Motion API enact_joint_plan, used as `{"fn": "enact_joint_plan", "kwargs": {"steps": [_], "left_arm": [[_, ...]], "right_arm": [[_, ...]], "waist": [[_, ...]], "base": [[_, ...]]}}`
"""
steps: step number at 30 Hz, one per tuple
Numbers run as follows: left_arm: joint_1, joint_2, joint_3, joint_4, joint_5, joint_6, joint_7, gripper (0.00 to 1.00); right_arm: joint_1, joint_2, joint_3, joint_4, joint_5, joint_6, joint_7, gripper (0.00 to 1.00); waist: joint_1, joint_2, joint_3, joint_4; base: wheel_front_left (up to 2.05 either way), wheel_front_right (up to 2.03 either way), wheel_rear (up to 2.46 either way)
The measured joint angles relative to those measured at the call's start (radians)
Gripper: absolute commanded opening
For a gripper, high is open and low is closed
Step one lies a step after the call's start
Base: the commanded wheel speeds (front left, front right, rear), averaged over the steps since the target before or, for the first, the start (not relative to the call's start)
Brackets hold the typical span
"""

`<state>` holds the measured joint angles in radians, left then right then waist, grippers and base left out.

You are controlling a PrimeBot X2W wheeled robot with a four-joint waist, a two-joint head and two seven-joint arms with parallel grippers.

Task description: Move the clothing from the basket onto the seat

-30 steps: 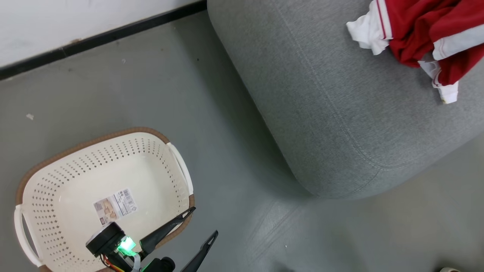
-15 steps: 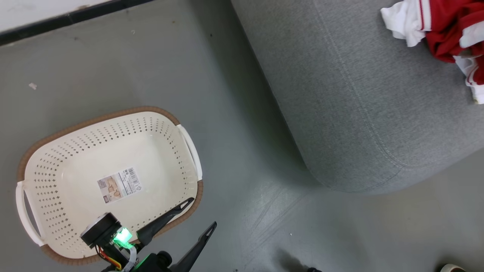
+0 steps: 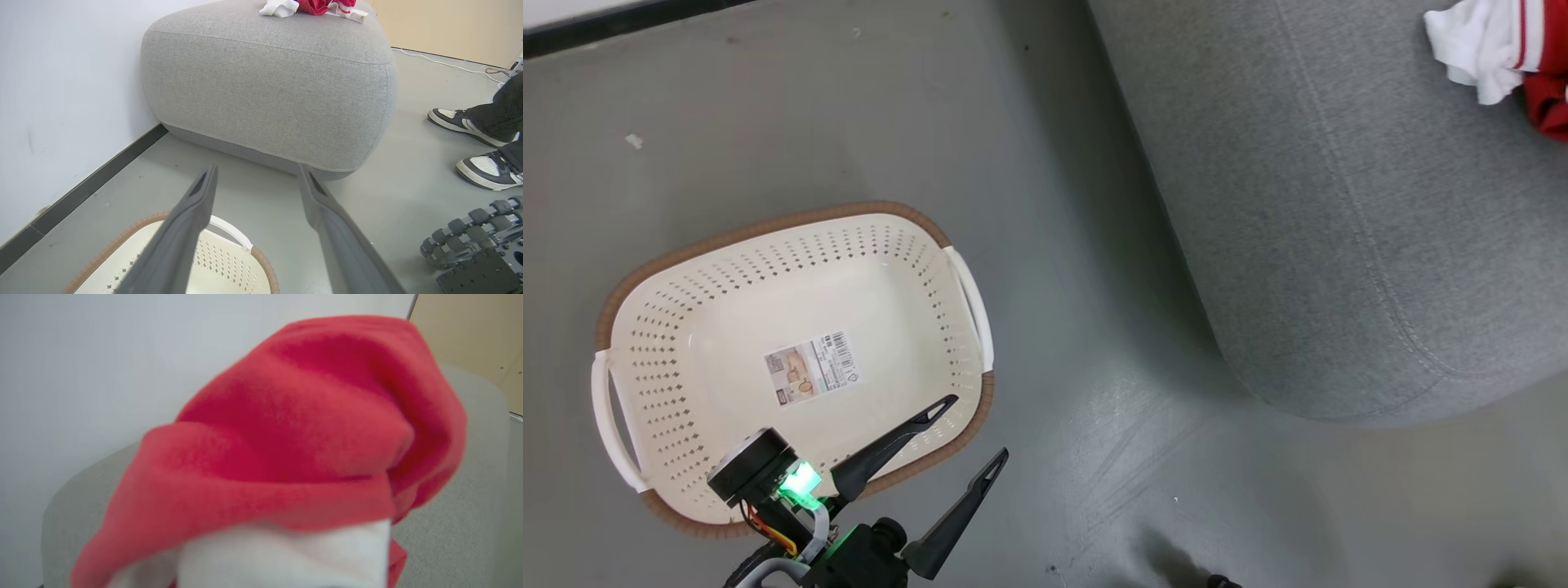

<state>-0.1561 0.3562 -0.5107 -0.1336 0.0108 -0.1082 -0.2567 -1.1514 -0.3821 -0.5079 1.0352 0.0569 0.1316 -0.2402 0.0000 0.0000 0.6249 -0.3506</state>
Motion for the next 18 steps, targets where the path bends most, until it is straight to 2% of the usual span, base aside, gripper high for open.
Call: {"fn": "enact_joint_plan", "kwargs": {"steps": [8,12,13,14,15,18], "left_arm": [[-0.002,-0.001,-0.003,0.000,0.000,0.000,0.000,1.00],[-0.016,-0.001,-0.006,0.005,0.000,0.000,0.000,1.00],[-0.023,-0.002,-0.006,0.005,0.000,0.000,0.000,1.00],[-0.027,-0.002,-0.006,0.005,0.000,0.000,0.000,1.00],[-0.028,-0.002,-0.006,0.006,0.000,0.000,0.000,1.00],[-0.033,-0.002,-0.006,0.011,-0.001,0.000,0.000,1.00]], "right_arm": [[-0.006,0.007,0.058,0.053,-0.081,0.000,0.037,0.00],[-0.017,0.007,0.046,0.087,-0.106,0.000,0.067,0.00],[-0.026,0.005,0.037,0.092,-0.110,0.000,0.070,0.32],[-0.031,0.001,0.034,0.092,-0.113,0.000,0.072,0.32],[-0.037,0.000,0.030,0.093,-0.115,0.000,0.072,1.00],[-0.046,-0.002,0.015,0.096,-0.120,0.000,0.072,1.00]], "waist": [[0.0000,0.0000,0.017,0.027],[0.0000,0.0000,0.027,0.039],[0.0000,0.0000,0.028,0.041],[0.0000,0.0000,0.030,0.042],[0.0000,0.0000,0.031,0.043],[0.0000,0.0000,0.033,0.043]], "base": [[0.00,0.00,0.00],[0.00,0.00,0.00],[0.00,0.00,0.00],[0.00,0.00,0.00],[0.00,0.00,0.00],[0.00,0.00,0.00]]}}
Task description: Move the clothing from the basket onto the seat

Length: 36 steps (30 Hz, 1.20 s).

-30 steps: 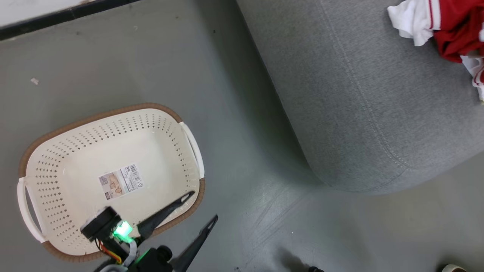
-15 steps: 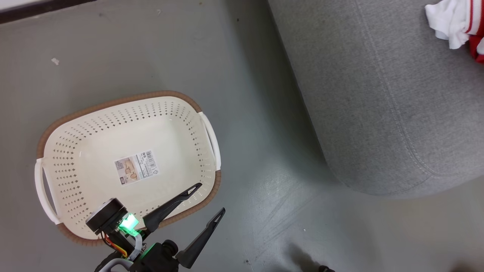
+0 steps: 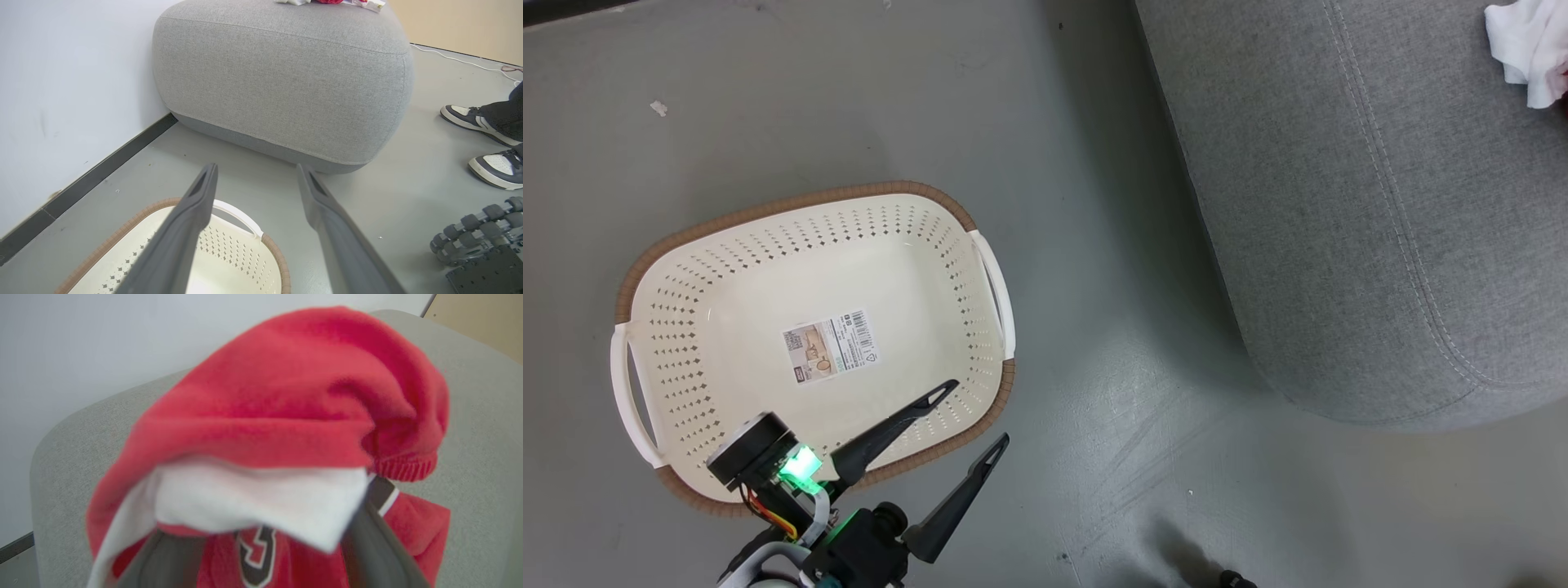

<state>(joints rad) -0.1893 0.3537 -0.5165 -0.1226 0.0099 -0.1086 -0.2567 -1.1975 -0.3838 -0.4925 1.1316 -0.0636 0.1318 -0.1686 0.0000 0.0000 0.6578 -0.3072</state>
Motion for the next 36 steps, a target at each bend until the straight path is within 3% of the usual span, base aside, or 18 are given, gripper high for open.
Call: {"fn": "enact_joint_plan", "kwargs": {"steps": [17,24,36], "left_arm": [[-0.037,-0.011,-0.013,0.023,-0.003,-0.001,0.000,1.00],[-0.054,-0.041,-0.018,0.035,-0.013,-0.001,0.000,1.00],[-0.091,-0.088,-0.023,0.053,-0.027,-0.001,0.000,1.00]], "right_arm": [[-0.017,0.023,-0.030,0.009,-0.060,0.000,-0.050,1.00],[-0.015,0.037,-0.021,-0.003,-0.082,0.000,-0.071,1.00],[-0.004,0.060,-0.025,-0.135,-0.078,0.000,-0.083,1.00]], "waist": [[0.0000,0.0000,-0.036,-0.010],[0.0000,0.0000,-0.067,-0.012],[0.0000,0.0000,-0.142,-0.011]], "base": [[0.00,0.00,0.00],[0.00,0.00,0.00],[0.00,0.00,0.00]]}}
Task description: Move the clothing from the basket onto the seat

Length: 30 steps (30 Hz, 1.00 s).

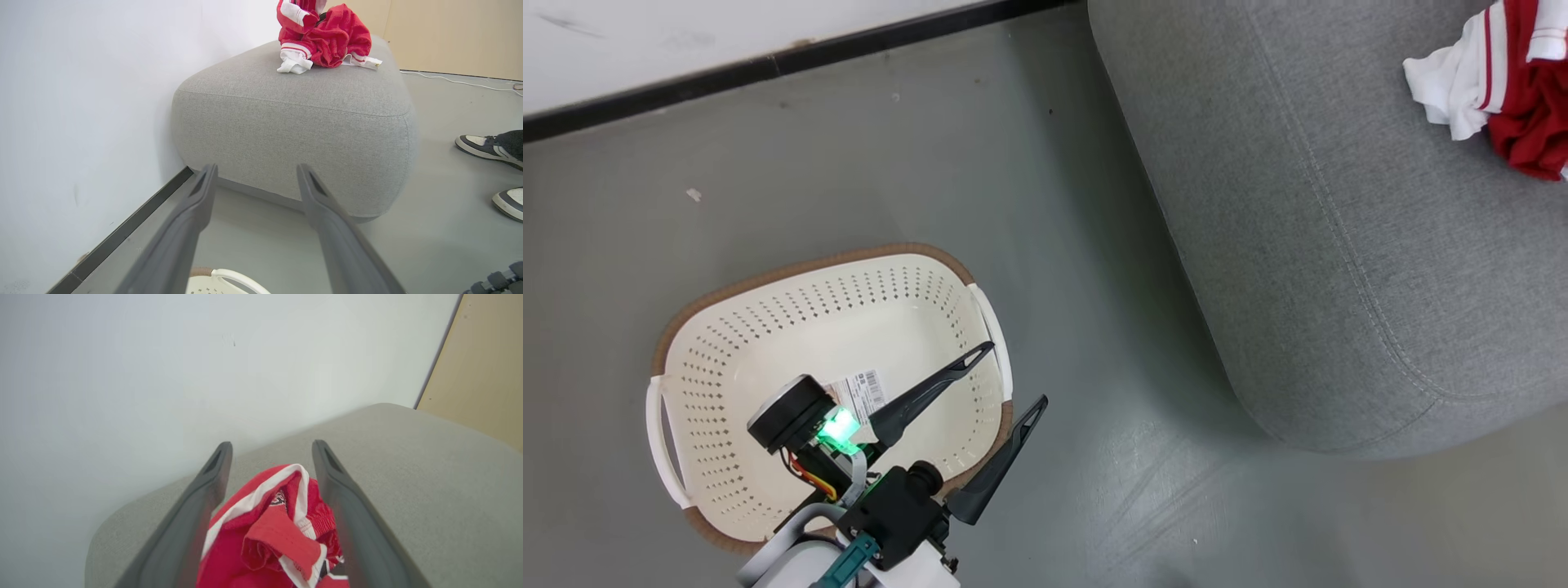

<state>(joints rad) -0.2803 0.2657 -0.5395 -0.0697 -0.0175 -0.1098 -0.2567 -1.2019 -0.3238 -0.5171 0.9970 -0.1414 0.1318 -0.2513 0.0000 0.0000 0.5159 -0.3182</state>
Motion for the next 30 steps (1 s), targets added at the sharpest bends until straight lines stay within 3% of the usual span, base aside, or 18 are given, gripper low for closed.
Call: {"fn": "enact_joint_plan", "kwargs": {"steps": [13,30], "left_arm": [[0.000,-0.058,0.019,0.018,-0.019,0.028,0.000,1.00],[0.049,-0.128,0.138,0.023,-0.076,0.119,0.000,1.00]], "right_arm": [[0.053,0.078,0.187,-0.386,0.092,0.000,-0.005,1.00],[0.364,0.136,0.529,-0.622,0.221,0.000,-0.005,1.00]], "waist": [[0.0000,0.0000,-0.101,0.018],[0.0000,0.0000,-0.255,0.083]], "base": [[0.00,0.00,0.00],[0.00,0.00,0.00]]}}
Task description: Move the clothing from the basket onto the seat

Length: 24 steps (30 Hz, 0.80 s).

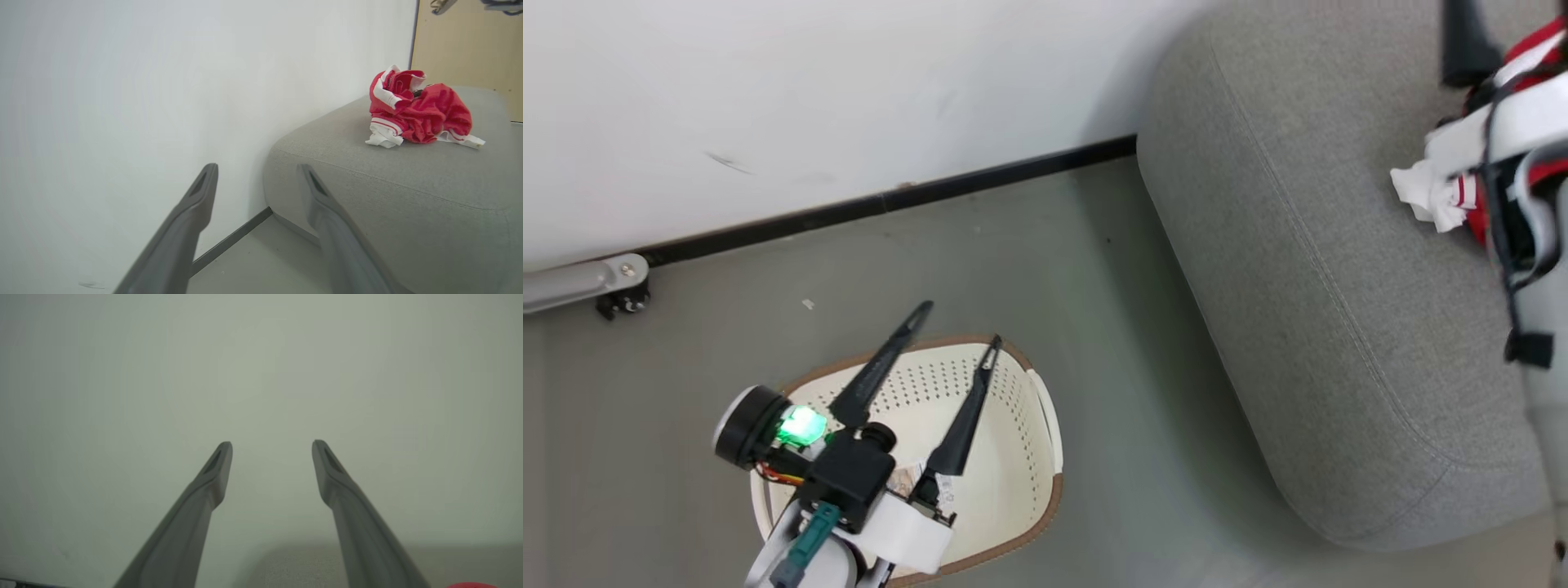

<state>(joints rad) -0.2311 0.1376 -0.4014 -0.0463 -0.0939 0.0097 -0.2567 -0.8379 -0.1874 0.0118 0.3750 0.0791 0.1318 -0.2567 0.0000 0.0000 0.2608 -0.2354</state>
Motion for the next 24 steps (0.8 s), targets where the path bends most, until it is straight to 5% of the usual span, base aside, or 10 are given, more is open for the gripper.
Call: {"fn": "enact_joint_plan", "kwargs": {"steps": [9,24], "left_arm": [[0.053,-0.013,0.072,0.009,-0.021,0.043,0.000,1.00],[0.174,-0.049,0.163,0.067,-0.047,0.111,0.000,1.00]], "right_arm": [[0.153,0.008,0.139,-0.043,0.060,0.000,0.000,1.00],[0.415,0.027,0.231,-0.093,0.137,0.000,0.000,1.00]], "waist": [[0.0000,0.0000,-0.069,0.047],[0.0000,0.0000,-0.178,0.166]], "base": [[0.00,0.00,0.00],[0.00,0.00,0.00]]}}
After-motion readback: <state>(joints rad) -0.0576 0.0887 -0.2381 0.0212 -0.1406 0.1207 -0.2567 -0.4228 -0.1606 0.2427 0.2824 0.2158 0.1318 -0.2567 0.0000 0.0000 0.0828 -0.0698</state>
